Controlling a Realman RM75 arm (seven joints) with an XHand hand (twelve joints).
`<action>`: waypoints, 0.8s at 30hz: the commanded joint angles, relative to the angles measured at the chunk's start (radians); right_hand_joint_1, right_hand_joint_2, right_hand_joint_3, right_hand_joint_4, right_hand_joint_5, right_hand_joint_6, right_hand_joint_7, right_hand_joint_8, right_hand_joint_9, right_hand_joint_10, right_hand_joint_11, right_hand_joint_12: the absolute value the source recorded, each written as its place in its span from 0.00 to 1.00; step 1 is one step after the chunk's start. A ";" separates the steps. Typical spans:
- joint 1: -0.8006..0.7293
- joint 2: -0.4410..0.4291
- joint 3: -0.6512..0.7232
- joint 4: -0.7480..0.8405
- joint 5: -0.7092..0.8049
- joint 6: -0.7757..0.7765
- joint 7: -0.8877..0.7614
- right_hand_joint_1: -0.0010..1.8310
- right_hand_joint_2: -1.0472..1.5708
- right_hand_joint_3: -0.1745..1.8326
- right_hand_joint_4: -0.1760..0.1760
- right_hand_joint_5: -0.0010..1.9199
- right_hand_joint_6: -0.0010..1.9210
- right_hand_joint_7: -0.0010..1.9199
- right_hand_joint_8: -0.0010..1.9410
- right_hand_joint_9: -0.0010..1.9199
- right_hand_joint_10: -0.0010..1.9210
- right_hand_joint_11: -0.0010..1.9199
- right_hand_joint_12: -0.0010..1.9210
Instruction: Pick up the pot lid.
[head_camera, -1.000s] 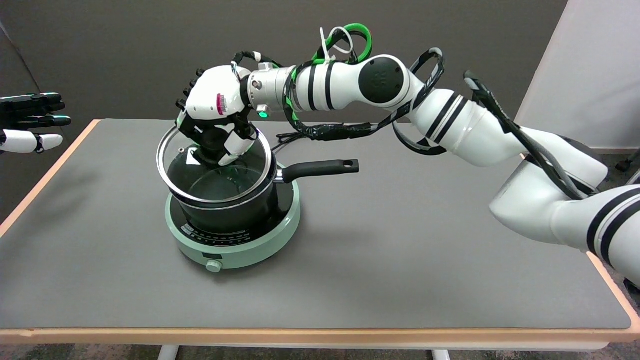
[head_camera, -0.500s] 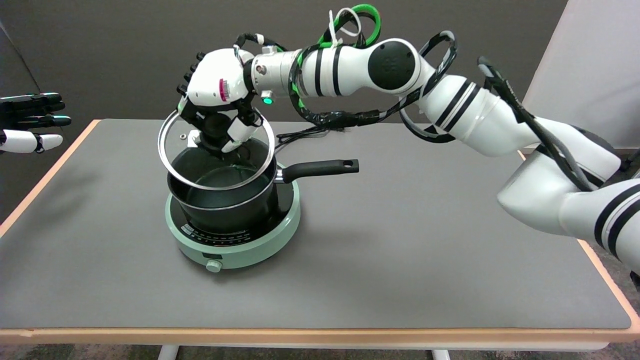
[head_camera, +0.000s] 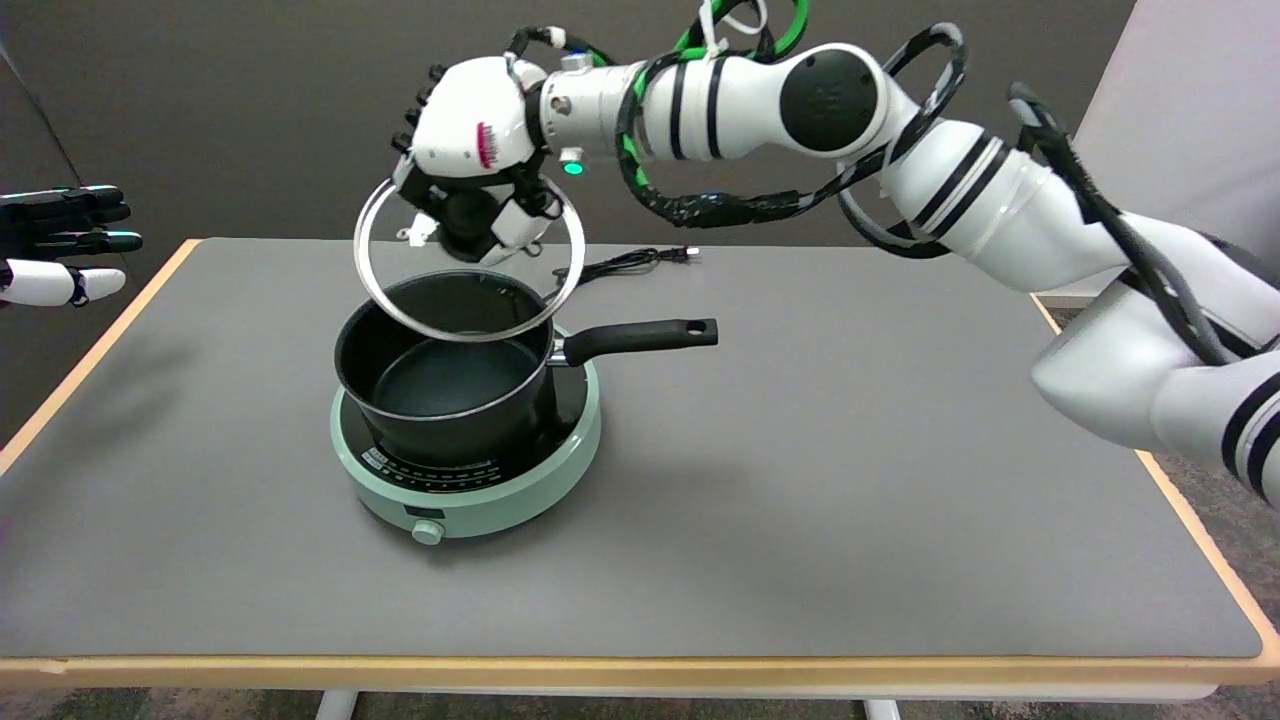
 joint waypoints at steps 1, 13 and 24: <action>0.031 0.184 0.046 0.078 -0.179 -0.031 0.002 0.66 0.77 0.28 0.40 0.40 0.69 0.52 0.58 0.46 0.75 0.30 0.43; -0.123 0.336 0.315 0.138 -0.348 -0.065 0.005 0.66 0.77 0.28 0.42 0.40 0.69 0.52 0.57 0.47 0.74 0.32 0.43; -0.335 0.460 0.556 0.130 -0.454 -0.090 0.006 0.66 0.77 0.28 0.42 0.40 0.69 0.52 0.57 0.47 0.74 0.32 0.44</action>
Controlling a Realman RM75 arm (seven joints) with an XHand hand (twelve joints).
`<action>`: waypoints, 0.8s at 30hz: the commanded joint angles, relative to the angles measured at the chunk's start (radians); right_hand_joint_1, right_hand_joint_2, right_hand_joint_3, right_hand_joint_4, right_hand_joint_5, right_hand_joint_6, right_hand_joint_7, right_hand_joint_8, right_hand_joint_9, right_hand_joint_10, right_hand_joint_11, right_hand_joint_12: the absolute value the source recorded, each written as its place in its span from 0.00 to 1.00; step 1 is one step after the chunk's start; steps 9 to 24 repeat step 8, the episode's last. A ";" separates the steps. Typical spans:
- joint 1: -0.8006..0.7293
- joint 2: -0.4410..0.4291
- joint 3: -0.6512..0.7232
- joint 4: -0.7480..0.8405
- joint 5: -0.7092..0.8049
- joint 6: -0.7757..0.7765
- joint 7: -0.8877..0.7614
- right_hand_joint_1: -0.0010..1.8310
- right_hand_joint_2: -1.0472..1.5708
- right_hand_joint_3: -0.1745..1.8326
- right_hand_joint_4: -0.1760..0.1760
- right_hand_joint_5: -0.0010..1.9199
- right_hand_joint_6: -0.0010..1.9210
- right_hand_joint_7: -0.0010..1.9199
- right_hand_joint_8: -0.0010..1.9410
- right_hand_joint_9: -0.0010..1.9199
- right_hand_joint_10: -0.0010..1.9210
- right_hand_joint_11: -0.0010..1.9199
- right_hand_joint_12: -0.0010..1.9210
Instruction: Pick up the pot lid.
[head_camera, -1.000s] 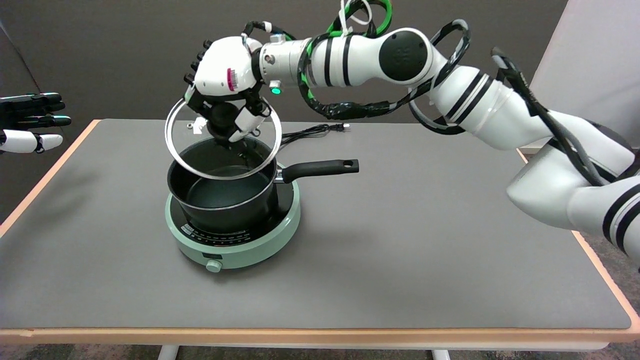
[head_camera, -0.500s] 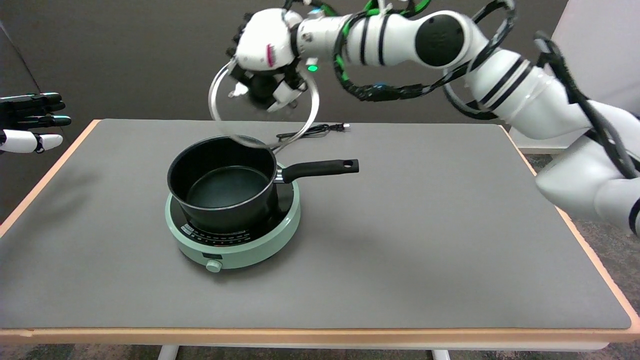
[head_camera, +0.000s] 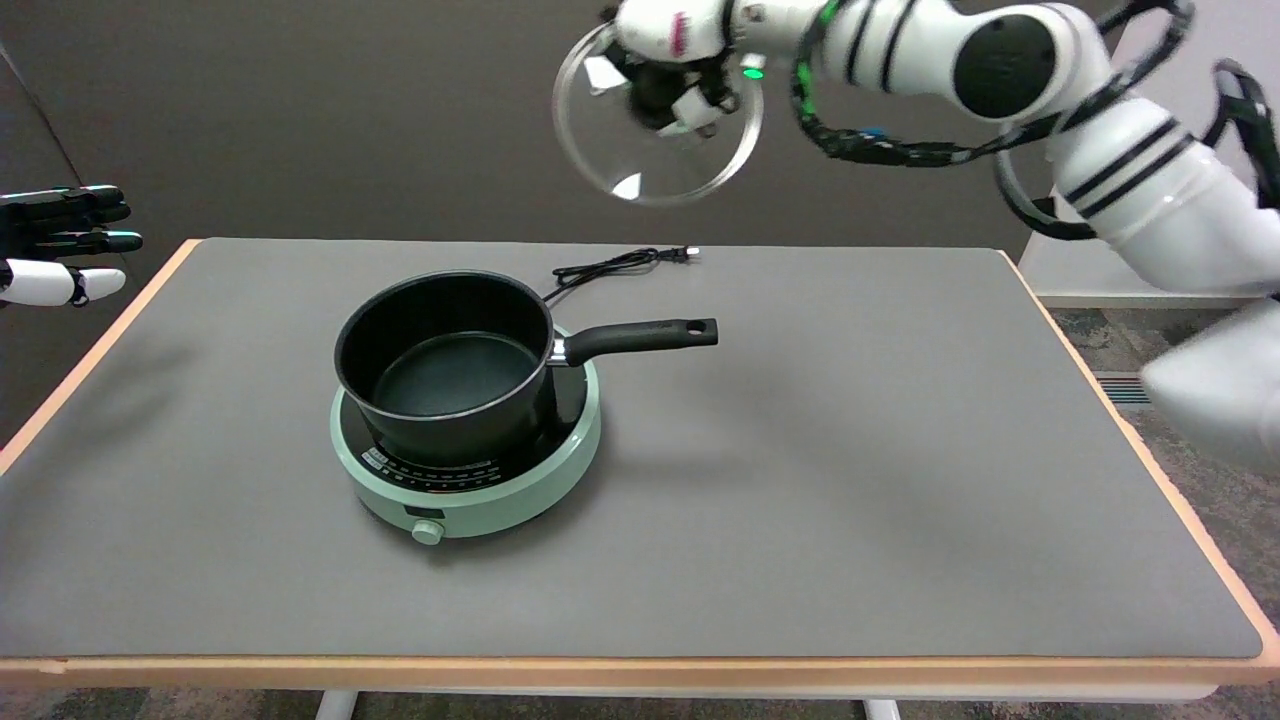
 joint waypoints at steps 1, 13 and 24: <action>-0.274 0.212 0.345 0.025 -0.187 -0.047 0.003 0.66 0.77 0.28 0.42 0.40 0.69 0.52 0.57 0.47 0.75 0.33 0.44; -0.449 0.281 0.480 -0.004 -0.085 -0.047 0.003 0.66 0.77 0.28 0.42 0.40 0.69 0.52 0.57 0.47 0.74 0.33 0.44; -0.449 0.281 0.480 -0.004 -0.085 -0.047 0.003 0.66 0.77 0.28 0.42 0.40 0.69 0.52 0.57 0.47 0.74 0.33 0.44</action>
